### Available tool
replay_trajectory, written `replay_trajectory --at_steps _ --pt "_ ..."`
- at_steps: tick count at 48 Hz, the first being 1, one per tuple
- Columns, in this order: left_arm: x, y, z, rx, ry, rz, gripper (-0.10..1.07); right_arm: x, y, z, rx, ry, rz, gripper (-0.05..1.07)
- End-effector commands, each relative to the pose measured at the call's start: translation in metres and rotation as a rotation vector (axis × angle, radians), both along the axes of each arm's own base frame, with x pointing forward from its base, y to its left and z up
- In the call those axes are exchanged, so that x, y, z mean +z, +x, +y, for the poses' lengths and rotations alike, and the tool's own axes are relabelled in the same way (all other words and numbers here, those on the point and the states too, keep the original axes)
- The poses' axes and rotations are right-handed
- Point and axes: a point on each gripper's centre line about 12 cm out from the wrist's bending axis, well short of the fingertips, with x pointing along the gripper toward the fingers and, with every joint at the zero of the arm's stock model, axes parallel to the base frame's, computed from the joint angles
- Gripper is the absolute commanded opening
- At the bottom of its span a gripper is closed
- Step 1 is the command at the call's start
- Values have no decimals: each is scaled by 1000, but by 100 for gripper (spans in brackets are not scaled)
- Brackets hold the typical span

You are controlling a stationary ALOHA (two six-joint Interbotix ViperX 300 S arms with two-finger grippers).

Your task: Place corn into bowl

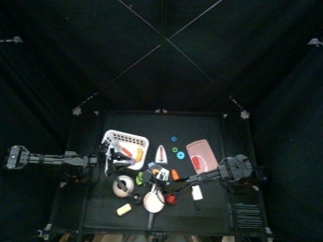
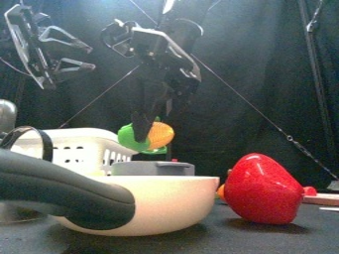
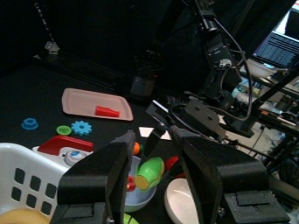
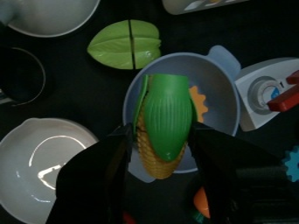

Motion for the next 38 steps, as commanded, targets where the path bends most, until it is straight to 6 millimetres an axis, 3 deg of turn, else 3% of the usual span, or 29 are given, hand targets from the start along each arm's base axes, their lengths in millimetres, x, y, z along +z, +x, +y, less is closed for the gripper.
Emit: replay_trajectory --at_steps 1,10,27,38 --pt "5 2 1 2 3 -15 79 29 2 -9 -21 14 -65 63" --pt "5 1 1 5 -6 -17 79 19 0 -15 -45 24 -44 67" --pt "5 1 1 8 -7 -19 79 11 -3 -17 -48 19 -24 86" --pt "5 1 1 8 -8 -19 79 11 -2 -16 -52 26 -27 89"
